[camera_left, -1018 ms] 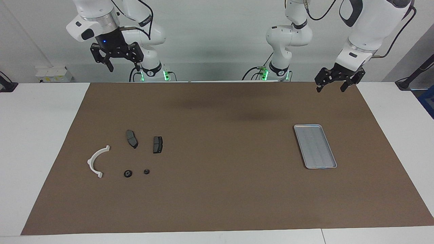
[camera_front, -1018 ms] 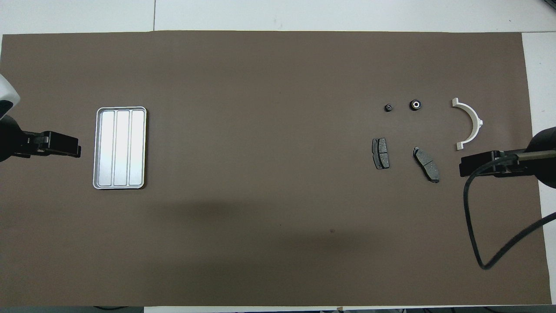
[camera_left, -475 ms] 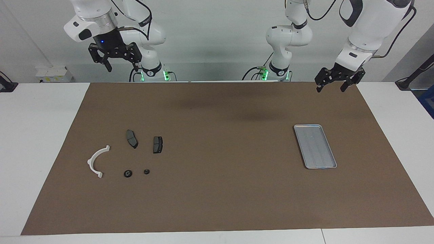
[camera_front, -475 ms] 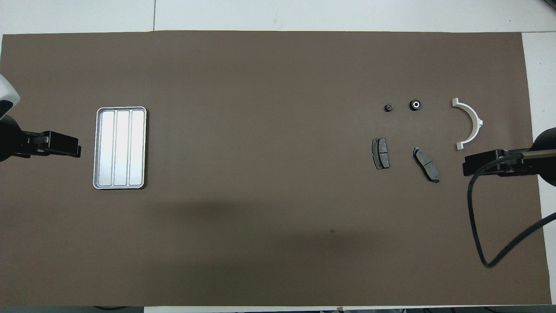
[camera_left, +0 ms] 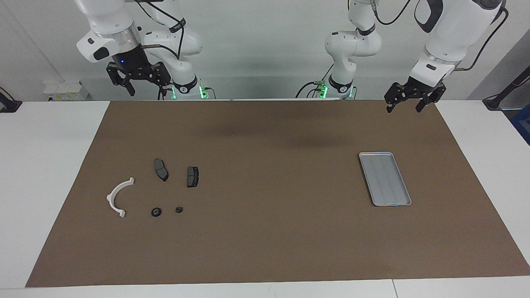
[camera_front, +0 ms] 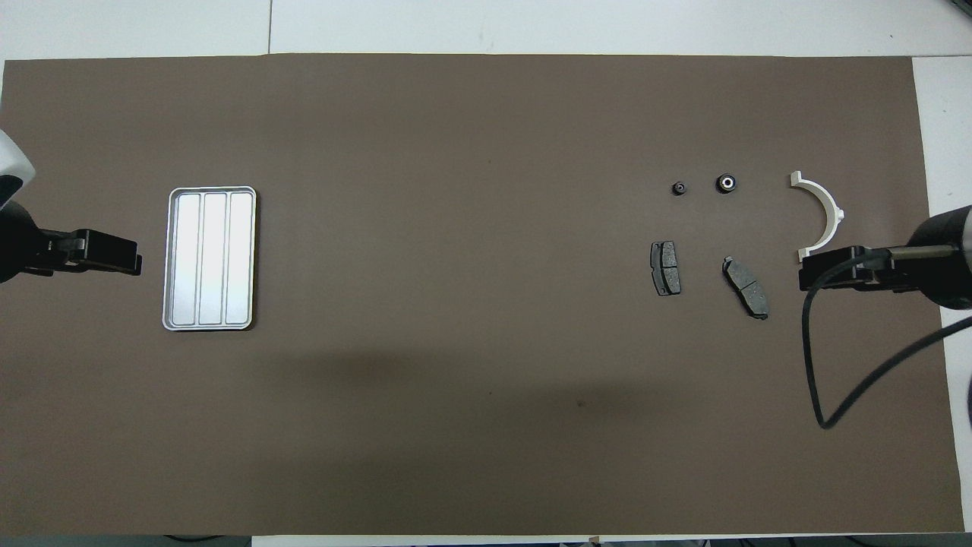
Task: Pick bearing gear from pile to tray
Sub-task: 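Reach the right gripper to the small black gear and grasp it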
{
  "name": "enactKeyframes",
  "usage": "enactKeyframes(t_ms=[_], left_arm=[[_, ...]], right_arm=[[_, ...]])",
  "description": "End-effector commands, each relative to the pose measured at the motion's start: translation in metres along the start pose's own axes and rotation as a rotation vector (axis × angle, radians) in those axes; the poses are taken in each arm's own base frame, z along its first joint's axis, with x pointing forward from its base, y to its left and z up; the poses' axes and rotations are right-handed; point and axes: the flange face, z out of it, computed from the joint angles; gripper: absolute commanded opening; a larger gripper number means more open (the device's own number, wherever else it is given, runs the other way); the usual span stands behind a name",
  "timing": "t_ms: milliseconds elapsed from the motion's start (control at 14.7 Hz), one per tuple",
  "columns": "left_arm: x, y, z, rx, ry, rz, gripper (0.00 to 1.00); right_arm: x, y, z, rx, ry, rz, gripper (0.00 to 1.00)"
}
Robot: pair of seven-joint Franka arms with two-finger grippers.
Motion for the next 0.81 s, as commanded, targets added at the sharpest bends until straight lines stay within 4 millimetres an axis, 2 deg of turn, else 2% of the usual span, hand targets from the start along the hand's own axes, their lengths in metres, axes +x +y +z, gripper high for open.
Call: enactKeyframes(t_ms=[0,271,475,611,746], left_arm=[[-0.009,-0.002,-0.002,-0.003,-0.005,-0.002,1.0],[-0.009,-0.002,-0.002,-0.003,-0.005,-0.002,1.0],[-0.009,-0.002,-0.002,-0.003,-0.003,-0.002,1.0],[-0.009,-0.002,-0.002,-0.003,-0.003,-0.002,1.0],[-0.009,-0.001,-0.002,-0.003,-0.003,0.0,1.0]], right_arm=[[0.029,0.002,0.051,0.005,-0.024,-0.013,1.0],[0.088,0.001,0.14,-0.065,-0.022,0.01,1.0],[0.115,-0.006,0.198,-0.055,-0.016,0.074,1.0],[0.131,-0.017,0.23,-0.043,0.011,0.11,1.0],[0.142,-0.024,0.25,-0.034,0.034,0.145,1.0]])
